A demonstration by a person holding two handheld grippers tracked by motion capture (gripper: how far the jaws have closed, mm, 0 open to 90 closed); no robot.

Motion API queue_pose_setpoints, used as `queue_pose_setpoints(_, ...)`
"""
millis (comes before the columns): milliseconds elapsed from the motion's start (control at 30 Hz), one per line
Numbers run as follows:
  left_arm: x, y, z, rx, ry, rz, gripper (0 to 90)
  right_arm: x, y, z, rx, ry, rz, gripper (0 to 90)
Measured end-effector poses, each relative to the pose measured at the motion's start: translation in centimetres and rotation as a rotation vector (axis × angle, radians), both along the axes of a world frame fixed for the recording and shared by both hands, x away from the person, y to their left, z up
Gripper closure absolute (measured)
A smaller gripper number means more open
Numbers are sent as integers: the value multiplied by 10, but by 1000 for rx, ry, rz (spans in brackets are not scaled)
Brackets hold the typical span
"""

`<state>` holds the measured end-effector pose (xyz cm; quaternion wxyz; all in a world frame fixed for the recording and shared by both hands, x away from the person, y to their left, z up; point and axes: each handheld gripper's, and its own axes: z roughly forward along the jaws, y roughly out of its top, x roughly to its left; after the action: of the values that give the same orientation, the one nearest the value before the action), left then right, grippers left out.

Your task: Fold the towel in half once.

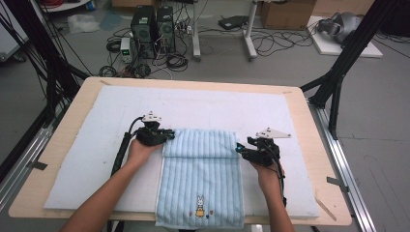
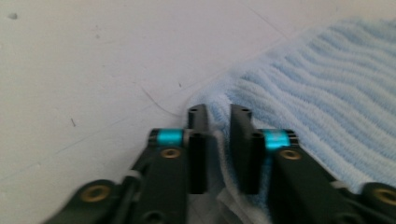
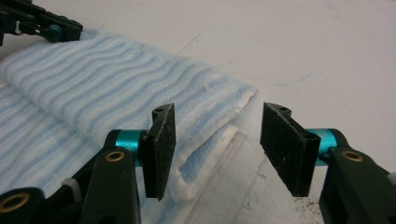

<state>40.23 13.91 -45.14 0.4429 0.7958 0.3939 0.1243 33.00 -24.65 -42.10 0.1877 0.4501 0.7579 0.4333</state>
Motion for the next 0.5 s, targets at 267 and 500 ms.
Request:
queue_pose_setpoints(267,0,10,8,-98,-22,5,871,33,11,-4,-3,60,-35,463)
queue_pose_setpoints(500,-2,14,14,-151,-31,-6,872,73,37,-16,-100,157,-60,492)
